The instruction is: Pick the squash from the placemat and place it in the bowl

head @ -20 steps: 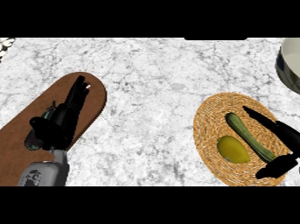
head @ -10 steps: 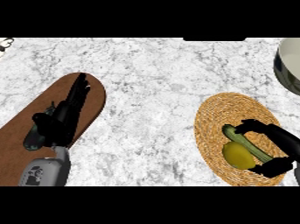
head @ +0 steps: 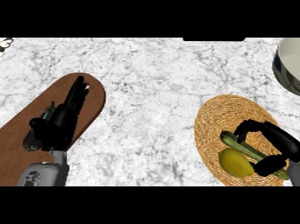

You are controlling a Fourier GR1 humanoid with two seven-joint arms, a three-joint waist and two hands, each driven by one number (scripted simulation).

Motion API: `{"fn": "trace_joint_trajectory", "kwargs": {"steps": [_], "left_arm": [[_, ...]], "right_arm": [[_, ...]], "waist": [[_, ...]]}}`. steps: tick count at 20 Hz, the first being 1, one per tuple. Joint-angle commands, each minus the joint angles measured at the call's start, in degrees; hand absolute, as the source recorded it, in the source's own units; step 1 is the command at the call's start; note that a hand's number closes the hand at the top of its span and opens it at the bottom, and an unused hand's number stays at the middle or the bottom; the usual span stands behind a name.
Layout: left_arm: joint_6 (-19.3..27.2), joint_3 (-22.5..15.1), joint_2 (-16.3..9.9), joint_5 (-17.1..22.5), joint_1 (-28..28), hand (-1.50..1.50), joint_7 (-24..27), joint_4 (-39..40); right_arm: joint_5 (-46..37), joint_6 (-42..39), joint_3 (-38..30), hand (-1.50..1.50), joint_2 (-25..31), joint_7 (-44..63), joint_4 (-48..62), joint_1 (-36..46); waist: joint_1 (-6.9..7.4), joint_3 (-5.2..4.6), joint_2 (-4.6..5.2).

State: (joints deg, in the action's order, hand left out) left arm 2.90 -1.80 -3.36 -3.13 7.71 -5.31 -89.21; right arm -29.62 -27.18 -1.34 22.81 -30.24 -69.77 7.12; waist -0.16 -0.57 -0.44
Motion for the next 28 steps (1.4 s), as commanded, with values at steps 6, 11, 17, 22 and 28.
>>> {"fn": "trace_joint_trajectory", "kwargs": {"steps": [6, 11, 17, 22, 28], "left_arm": [[-1.72, 0.94, -1.96, 0.87, -0.97, 0.00, -1.21, -1.78], [-0.62, 0.86, -0.56, 0.50, -2.33, 0.00, 1.38, -0.39], [0.13, 0.34, -0.61, -0.46, -0.18, 0.00, -2.33, -2.41], [1.52, -1.14, 1.33, -2.76, -0.25, 0.00, 2.73, 1.91], [-1.78, 0.32, -0.46, 0.41, -0.07, 0.00, -1.02, -0.56]], "right_arm": [[9.54, 8.24, -11.11, 1.50, -11.35, 21.87, -9.86, 5.41], [13.67, 9.60, -13.17, 1.50, -12.44, 27.04, -26.61, 5.79], [9.27, 12.11, -12.73, 1.50, -10.17, 37.32, -42.65, 6.38], [7.92, 10.39, -13.64, 1.50, -6.05, 55.63, -47.60, 17.15], [8.41, 10.03, -14.55, 1.50, -1.40, 63.41, -40.72, 28.40]], "waist": [[-0.10, 0.53, 0.16], [-0.79, 0.49, 0.00], [-0.48, 0.53, 0.15], [-0.15, 0.48, 0.31], [0.45, 0.54, 0.38]]}}
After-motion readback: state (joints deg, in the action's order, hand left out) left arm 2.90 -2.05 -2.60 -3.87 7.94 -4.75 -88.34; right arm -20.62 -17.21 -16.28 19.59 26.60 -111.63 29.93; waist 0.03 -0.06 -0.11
